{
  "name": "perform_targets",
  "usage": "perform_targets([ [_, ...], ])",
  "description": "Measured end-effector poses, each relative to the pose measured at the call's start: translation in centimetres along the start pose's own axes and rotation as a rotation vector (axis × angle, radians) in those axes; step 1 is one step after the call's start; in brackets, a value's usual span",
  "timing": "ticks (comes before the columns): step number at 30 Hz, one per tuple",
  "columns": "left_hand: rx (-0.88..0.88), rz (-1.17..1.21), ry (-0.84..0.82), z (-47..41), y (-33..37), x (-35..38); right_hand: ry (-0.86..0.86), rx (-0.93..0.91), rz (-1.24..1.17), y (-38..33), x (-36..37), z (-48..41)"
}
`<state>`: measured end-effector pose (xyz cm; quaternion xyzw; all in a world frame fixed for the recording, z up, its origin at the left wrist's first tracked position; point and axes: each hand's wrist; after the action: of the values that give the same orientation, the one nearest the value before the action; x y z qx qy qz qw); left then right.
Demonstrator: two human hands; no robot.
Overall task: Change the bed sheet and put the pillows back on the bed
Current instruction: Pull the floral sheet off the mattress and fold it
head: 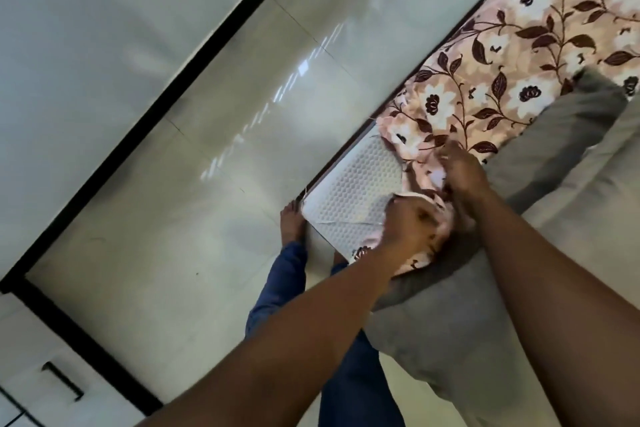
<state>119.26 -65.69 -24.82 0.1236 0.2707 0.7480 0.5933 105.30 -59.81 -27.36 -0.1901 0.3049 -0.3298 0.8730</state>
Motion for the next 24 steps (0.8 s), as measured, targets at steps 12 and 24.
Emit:
perform_targets([
  [12,-0.136,-0.557,-0.514,0.1,-1.6,-1.0,-0.072,-0.294,0.438,0.0,1.1,5.4],
  [24,0.095,-0.802,0.154,8.0,11.3,-20.2,-0.052,-0.348,0.472,-12.1,-1.2,16.2],
])
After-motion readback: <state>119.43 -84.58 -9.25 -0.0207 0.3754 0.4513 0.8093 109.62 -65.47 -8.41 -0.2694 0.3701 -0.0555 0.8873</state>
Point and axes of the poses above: each hand's wrist, its own z-axis away from the middle knuckle, its own x-axis out of the palm, y = z × x, and after that the axes turned 7 degrees about -x, right-handed
